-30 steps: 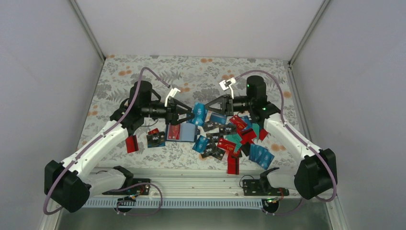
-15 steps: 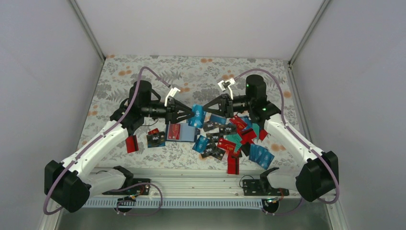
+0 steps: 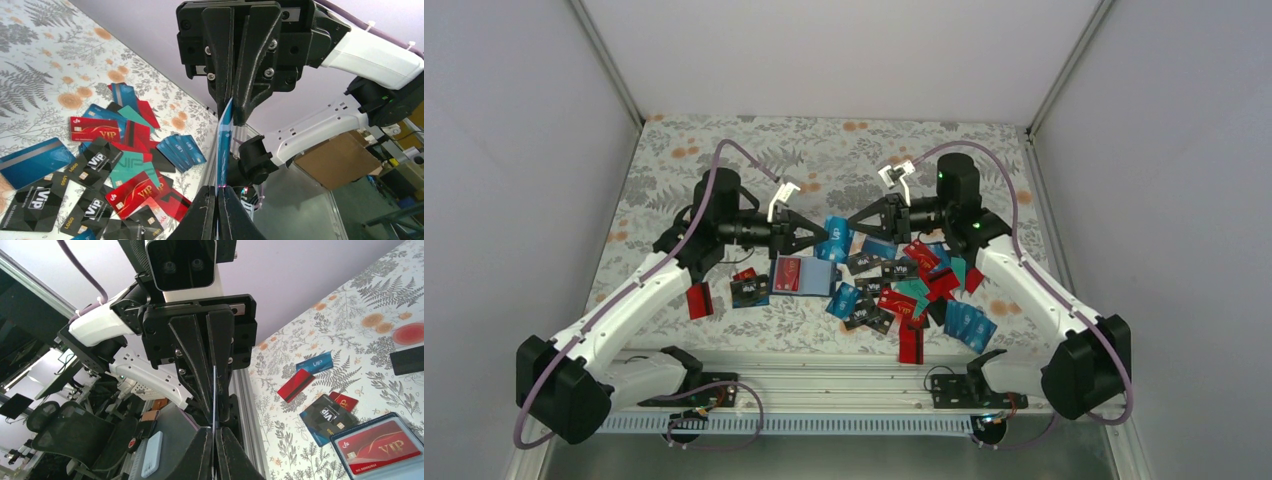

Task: Put the credit cards into the card holder

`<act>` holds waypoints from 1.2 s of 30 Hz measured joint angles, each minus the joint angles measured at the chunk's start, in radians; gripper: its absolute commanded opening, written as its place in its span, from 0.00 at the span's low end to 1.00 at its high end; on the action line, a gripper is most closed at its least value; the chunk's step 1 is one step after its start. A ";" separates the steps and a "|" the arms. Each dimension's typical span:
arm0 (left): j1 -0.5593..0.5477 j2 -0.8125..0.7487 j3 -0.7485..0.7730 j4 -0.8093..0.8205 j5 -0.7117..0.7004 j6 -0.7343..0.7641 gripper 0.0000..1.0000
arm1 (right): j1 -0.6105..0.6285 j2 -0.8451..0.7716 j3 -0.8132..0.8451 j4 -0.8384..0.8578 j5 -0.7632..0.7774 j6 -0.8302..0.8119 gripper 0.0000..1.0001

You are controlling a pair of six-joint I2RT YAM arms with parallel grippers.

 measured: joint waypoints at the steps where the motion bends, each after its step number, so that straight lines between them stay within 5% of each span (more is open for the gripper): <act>1: 0.000 -0.001 0.000 -0.002 -0.003 0.000 0.02 | 0.000 0.003 0.003 -0.006 0.003 -0.002 0.18; 4: 0.000 -0.001 0.000 -0.016 -0.037 0.000 0.02 | 0.000 0.013 0.021 -0.044 0.031 -0.014 0.39; 10: 0.035 0.001 -0.026 -0.075 -0.135 0.002 0.03 | 0.005 0.049 0.032 -0.102 0.114 -0.030 0.44; 26: 0.140 0.026 -0.184 -0.201 -0.508 -0.046 0.02 | 0.180 0.219 -0.028 -0.134 0.382 0.026 0.31; 36: 0.140 0.093 -0.274 -0.134 -0.558 -0.110 0.02 | 0.335 0.374 -0.020 -0.118 0.566 0.092 0.17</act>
